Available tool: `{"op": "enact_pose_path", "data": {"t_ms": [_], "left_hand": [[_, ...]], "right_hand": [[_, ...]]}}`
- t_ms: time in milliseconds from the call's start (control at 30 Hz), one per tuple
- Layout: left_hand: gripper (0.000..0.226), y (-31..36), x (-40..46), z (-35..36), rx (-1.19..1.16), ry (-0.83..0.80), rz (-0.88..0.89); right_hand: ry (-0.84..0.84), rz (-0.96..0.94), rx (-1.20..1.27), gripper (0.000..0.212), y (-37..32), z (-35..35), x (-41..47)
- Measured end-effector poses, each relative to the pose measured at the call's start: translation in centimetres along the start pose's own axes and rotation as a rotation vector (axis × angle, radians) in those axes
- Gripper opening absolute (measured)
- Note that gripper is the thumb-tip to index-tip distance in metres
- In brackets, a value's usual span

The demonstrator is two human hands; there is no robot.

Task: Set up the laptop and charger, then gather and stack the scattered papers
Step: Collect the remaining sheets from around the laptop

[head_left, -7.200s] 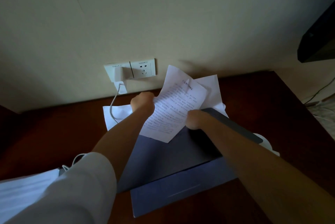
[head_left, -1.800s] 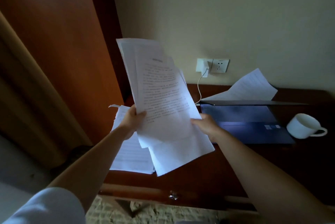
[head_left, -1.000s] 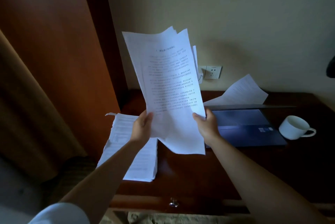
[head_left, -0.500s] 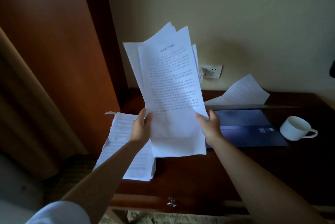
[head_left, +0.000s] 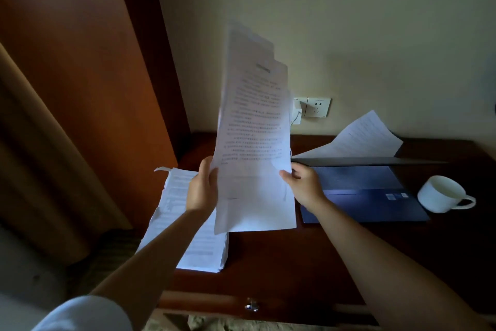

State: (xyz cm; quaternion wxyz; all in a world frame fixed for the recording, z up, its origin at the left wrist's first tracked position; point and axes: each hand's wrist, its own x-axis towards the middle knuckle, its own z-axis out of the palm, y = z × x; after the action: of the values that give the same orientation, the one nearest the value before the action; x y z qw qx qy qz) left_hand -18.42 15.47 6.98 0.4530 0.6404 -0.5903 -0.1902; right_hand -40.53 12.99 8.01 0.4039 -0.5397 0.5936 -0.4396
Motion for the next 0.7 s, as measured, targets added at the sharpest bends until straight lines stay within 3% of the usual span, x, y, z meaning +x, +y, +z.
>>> {"op": "enact_pose_path", "data": {"t_ms": [67, 300, 467, 700], "left_hand": [[0.033, -0.1, -0.1, 0.0, 0.030, -0.006, 0.023], [0.038, -0.4, -1.0, 0.3, 0.084, -0.059, 0.068], [0.025, 1.7, 0.8, 0.5, -0.205, 0.028, -0.061], [0.044, 2.4, 1.0, 1.4, -0.377, 0.082, -0.110]], "right_hand": [[-0.023, -0.007, -0.011, 0.012, 0.4, 0.0, 0.3], [-0.023, 0.116, 0.347, 0.021, -2.1, -0.4, 1.5], [0.063, 0.114, 0.338, 0.017, -2.6, 0.3, 1.4], [0.075, 0.062, 0.192, 0.024, -2.0, 0.2, 1.3]]}}
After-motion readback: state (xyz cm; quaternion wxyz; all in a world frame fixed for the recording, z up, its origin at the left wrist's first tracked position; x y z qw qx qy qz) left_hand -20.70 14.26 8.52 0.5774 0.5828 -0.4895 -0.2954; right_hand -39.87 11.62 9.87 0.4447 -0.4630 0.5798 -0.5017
